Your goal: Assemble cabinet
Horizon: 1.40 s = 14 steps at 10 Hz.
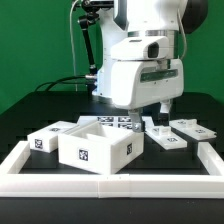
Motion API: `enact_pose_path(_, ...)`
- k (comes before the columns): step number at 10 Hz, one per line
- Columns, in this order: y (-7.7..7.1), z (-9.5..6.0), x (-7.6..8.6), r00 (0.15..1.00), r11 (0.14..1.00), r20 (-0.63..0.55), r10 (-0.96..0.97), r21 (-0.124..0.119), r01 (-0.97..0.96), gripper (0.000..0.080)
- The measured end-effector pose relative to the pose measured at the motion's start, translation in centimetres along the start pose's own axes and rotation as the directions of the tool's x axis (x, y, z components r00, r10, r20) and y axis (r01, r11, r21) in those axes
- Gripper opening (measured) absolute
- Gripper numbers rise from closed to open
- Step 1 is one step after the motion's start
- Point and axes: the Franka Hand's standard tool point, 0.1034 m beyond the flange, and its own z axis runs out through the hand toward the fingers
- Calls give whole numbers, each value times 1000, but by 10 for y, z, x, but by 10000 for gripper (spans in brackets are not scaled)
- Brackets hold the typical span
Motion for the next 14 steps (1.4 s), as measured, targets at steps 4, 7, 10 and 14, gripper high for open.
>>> enact_pose_path(4,0,0,0,1000,1000,0,0,0,0,798)
enact_pose_path(7,-11,-2,-18,1000,1000,17,-3,15,2,798)
enact_pose_path(10,-30,-10,-43,999,1000,38,6,29,-7,798)
enact_pose_path(14,-33,-9,-49,999,999,45,11,35,-13,798)
